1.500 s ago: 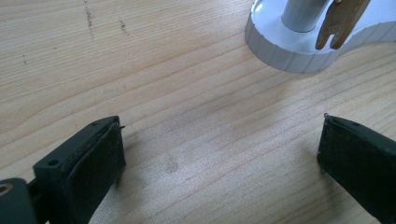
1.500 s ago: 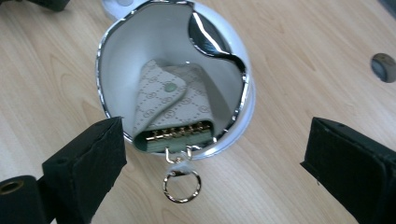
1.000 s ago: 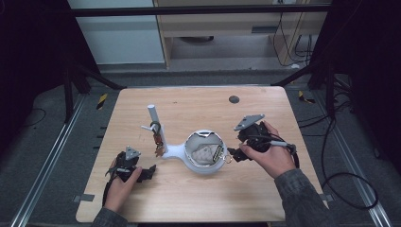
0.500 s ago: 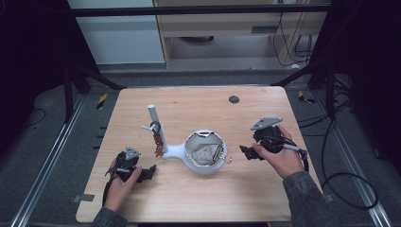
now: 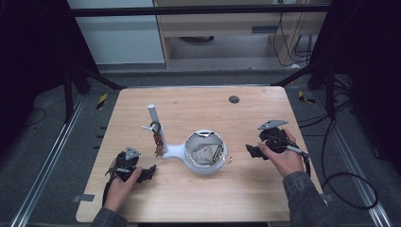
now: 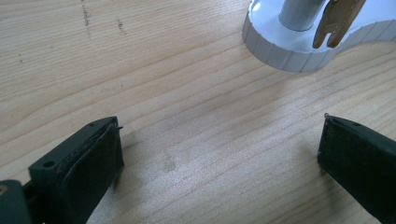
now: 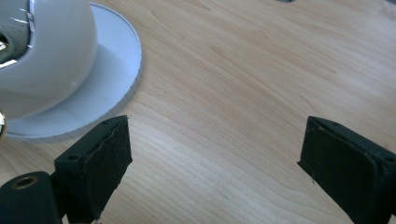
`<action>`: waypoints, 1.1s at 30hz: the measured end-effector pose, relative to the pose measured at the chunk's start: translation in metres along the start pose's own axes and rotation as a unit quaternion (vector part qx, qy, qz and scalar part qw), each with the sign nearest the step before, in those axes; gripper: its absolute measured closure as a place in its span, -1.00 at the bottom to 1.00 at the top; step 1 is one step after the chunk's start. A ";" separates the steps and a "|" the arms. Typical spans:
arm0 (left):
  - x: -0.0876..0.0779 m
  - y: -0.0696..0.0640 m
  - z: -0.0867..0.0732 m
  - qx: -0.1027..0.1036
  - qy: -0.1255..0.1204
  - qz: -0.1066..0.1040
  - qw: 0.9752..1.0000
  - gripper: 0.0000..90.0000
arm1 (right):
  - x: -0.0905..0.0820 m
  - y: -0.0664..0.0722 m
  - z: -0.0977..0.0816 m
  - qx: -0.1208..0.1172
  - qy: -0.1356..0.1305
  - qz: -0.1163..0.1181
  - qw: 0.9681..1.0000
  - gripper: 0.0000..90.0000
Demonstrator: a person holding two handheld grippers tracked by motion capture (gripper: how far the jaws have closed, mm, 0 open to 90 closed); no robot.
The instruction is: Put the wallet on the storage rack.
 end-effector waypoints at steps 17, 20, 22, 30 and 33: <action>0.000 0.000 0.000 0.001 0.000 -0.001 1.000 -1.00 | 0.026 -0.018 -0.031 0.050 0.022 -0.011 0.998 -0.83; 0.000 0.000 0.000 0.001 0.000 -0.001 1.000 -1.00 | 0.029 -0.018 -0.037 0.065 0.024 -0.007 0.998 -0.83; 0.000 0.000 0.000 0.001 0.000 -0.001 1.000 -1.00 | 0.030 -0.018 -0.039 0.072 0.023 -0.006 0.997 -0.83; 0.000 0.000 0.000 0.001 0.000 -0.001 1.000 -1.00 | 0.036 -0.018 -0.048 0.090 0.036 -0.006 0.995 -0.88; 0.000 0.000 0.000 0.001 0.000 -0.001 1.000 -1.00 | 0.038 -0.017 -0.051 0.093 0.037 -0.008 0.995 -0.88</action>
Point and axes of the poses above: each handheld gripper's, and its own axes: x roughly forward along the jaws, z roughly out of its top, y roughly to its left, the point moved 5 cm from there along x, roughly forward along the jaws, and after that the axes turned 9 degrees about -z, right-handed, at the moved point
